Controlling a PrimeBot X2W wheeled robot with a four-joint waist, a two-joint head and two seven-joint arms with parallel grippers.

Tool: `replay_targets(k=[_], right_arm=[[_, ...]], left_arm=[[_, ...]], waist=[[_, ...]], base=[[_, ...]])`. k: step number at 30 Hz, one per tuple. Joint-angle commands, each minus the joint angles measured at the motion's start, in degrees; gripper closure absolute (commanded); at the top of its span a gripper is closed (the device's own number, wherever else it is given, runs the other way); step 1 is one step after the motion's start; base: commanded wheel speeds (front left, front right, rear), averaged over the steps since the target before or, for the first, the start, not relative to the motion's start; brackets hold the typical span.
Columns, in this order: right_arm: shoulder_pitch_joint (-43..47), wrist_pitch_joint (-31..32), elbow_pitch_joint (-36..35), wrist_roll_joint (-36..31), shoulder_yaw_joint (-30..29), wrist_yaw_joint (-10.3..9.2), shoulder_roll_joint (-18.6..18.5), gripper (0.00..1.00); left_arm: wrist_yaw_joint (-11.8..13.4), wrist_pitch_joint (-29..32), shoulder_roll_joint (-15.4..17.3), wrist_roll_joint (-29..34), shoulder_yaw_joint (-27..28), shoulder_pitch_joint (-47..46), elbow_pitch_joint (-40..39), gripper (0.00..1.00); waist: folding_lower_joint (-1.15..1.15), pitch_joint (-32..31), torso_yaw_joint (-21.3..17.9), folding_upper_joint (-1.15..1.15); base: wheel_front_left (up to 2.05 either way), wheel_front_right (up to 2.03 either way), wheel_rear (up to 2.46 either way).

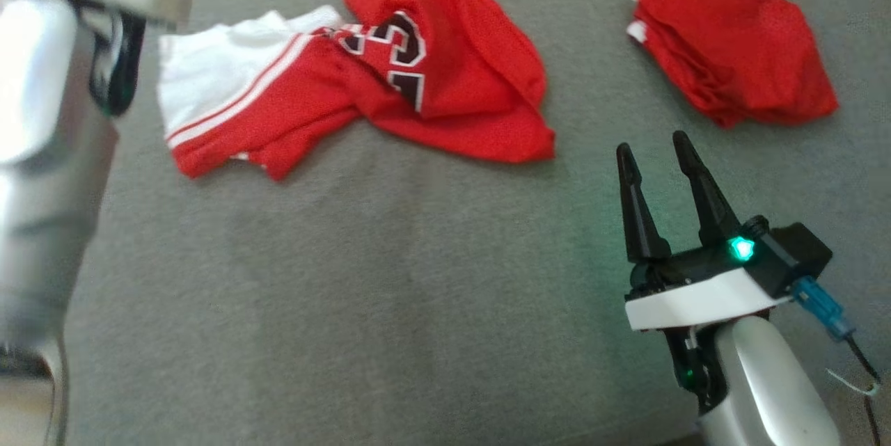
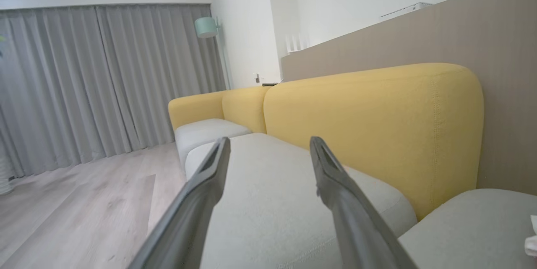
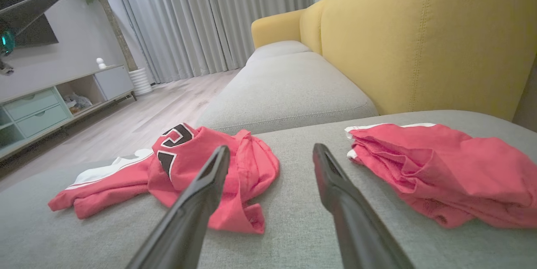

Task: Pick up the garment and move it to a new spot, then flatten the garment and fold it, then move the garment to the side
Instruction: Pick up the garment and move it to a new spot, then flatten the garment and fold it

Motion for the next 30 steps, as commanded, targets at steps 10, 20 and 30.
replay_targets(k=[10,20,30], right_arm=[[3.55,-0.61,-0.62,-2.76,-0.79,-0.05,-0.13,0.00],[5.24,-0.61,-0.45,-4.51,-2.45,-0.05,-0.13,0.00],[4.84,-0.61,-0.52,-5.31,-2.40,-0.05,-0.13,0.00]], left_arm=[[3.62,-0.22,3.98,-0.01,11.66,27.32,-15.52,0.00],[7.03,-0.23,-5.06,2.41,19.88,50.65,-31.15,0.00],[4.14,-0.23,-8.38,6.48,20.57,49.67,-30.98,0.00]], waist=[[0.00,-6.98,8.52,0.00],[0.00,-8.91,11.28,0.00],[0.00,-8.29,11.52,0.00]], base=[[0.00,0.00,0.00],[0.00,0.00,0.00],[0.00,0.00,0.00]])
